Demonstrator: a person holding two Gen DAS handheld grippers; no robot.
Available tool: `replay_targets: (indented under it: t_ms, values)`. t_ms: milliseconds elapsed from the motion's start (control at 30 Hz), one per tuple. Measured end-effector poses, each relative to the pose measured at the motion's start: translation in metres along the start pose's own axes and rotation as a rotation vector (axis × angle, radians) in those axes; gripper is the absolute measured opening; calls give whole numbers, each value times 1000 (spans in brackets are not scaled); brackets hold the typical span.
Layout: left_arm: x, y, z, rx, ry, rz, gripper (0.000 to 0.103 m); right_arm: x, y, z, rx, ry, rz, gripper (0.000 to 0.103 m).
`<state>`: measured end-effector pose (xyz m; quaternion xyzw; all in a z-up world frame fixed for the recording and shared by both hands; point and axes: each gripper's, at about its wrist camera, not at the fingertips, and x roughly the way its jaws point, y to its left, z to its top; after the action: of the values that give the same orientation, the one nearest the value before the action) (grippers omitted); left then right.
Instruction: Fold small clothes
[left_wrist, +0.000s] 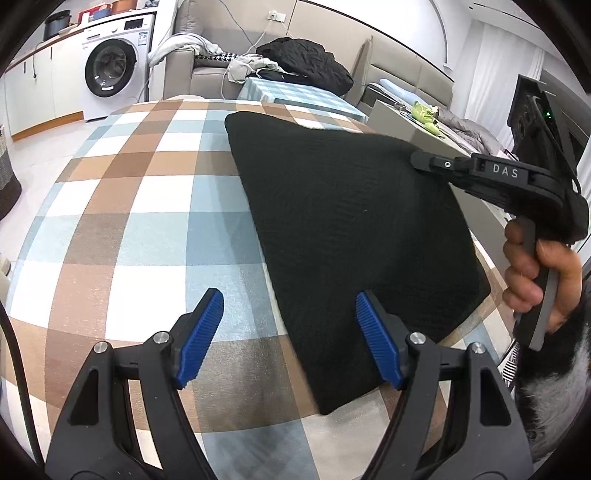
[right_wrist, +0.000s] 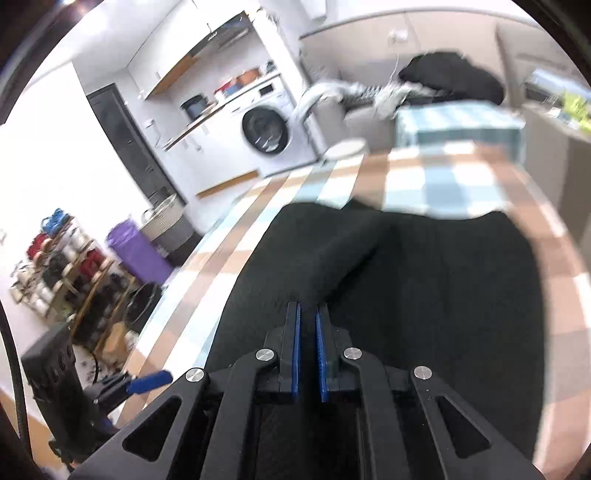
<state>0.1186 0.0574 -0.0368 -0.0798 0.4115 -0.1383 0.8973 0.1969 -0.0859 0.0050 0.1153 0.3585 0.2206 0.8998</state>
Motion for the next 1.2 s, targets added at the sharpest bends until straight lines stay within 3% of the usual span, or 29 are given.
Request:
replay_targets:
  t_ms: [133, 267, 400, 467, 600, 700, 767, 800, 1000, 1033, 1100, 1133, 1200]
  values:
    - [7, -2, -4, 8, 24, 2, 72, 11, -22, -7, 28, 74, -102, 15]
    - [11, -2, -10, 18, 47, -2, 72, 4, -45, -38, 82, 161, -19, 41]
    - [15, -1, -16, 21, 69, 1, 72, -17, -52, -75, 93, 191, 85, 42]
    - [16, 0, -20, 26, 77, 4, 72, -25, -50, -97, 59, 203, 66, 41]
    - [17, 3, -23, 23, 85, 14, 72, -36, -42, -117, 19, 242, 57, 26]
    - [16, 5, -22, 11, 79, 14, 72, -43, -37, -116, -9, 271, 30, 30]
    - [15, 6, -21, 6, 70, 15, 72, -45, -37, -106, 5, 236, 29, 42]
    - [14, 6, -20, 4, 68, 15, 72, -44, -37, -98, 12, 217, 24, 42]
    - [12, 5, -13, -13, 53, 21, 72, 7, -36, -49, 60, 173, 11, 40]
    - [10, 4, -12, -11, 46, 26, 72, 19, -35, -44, 63, 181, 1, 36]
    - [7, 5, -10, -14, 33, 32, 72, 34, -31, -37, 51, 194, -19, 12]
    - [6, 5, -9, -18, 29, 33, 72, 35, -29, -35, 46, 195, -28, 10]
    - [4, 6, -7, -21, 26, 34, 72, 16, -17, -30, 6, 109, -14, 9]
